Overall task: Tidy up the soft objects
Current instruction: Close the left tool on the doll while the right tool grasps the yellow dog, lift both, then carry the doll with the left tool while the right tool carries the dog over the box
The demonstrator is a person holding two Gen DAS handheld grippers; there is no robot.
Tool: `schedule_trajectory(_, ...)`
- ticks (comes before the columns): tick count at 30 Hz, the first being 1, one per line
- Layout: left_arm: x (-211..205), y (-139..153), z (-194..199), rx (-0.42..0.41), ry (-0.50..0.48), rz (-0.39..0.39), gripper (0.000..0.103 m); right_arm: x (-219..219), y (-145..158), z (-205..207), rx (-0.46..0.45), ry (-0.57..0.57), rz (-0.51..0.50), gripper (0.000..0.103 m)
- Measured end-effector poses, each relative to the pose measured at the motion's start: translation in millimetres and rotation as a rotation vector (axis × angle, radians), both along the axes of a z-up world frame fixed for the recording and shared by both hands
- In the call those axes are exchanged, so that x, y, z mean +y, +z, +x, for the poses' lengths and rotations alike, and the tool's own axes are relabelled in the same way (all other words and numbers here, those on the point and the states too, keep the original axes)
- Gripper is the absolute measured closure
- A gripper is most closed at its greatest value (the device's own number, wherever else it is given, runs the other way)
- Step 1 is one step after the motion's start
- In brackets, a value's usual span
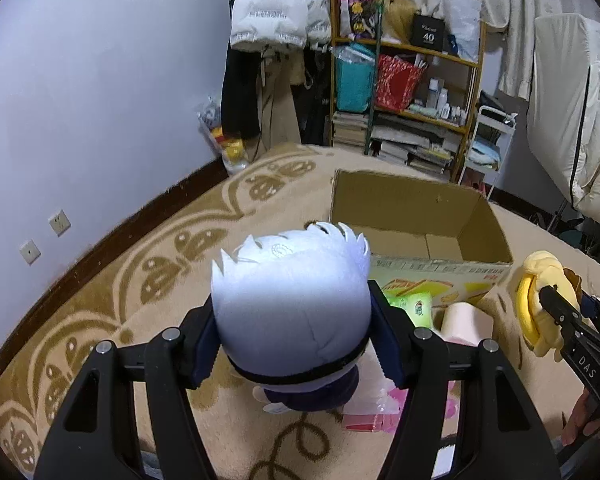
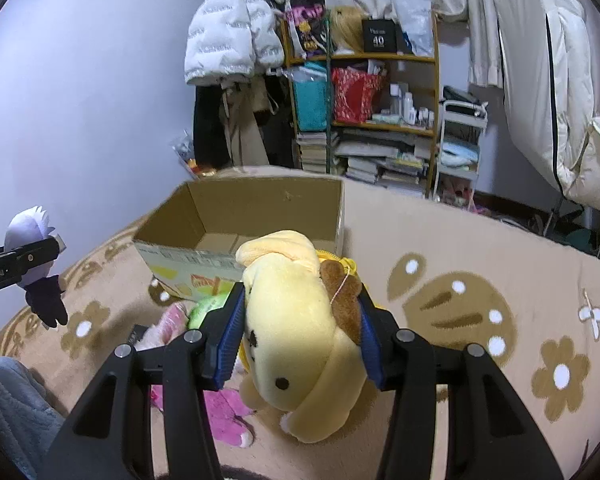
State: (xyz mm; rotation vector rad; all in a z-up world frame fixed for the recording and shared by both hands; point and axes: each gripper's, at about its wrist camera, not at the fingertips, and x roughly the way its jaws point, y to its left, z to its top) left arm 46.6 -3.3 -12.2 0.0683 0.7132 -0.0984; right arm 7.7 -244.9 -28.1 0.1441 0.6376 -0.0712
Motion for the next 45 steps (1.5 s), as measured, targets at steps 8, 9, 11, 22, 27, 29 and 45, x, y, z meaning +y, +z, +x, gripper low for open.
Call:
schedule_trajectory(8, -13.2, 28.7, -14.4, -0.092, -0.049, 0.016, 0.039, 5.3, 14.1, -0.3, -0.07, 0.02, -0.005, 0.049)
schedule_trajectory(9, -14.7, 33.1, -15.5, -0.108, -0.051, 0.02, 0.039, 5.9, 16.7, 0.8, -0.082, 0.024, -0.005, 0.049)
schedule_trajectory(11, -17.4, 40.8, -15.7, -0.127, -0.05, 0.016, 0.039, 7.9, 20.1, 2.8, -0.096, 0.03, -0.006, 0.049)
schedule_trajectory(22, -21.9, 66.7, 3.7, -0.203, -0.038, -0.011, 0.039, 3.6, 34.1, 27.0, -0.172, 0.013, -0.011, 0.048)
schedule_trajectory(27, -33.7, 70.0, 20.7, -0.224, -0.058, 0.012, 0.039, 0.1, 38.7, 43.1, -0.202, 0.001, -0.034, 0.048)
schedule_trajectory(29, -38.6, 69.4, 29.7, -0.222, -0.063, 0.009, 0.039, -1.9, 38.7, 50.9, -0.206, -0.002, -0.036, 0.048)
schedule_trajectory(45, -61.8, 31.3, 85.2, -0.175, -0.126, -0.007, 0.039, -13.7, 24.8, 100.4, -0.196, -0.019, -0.068, 0.046)
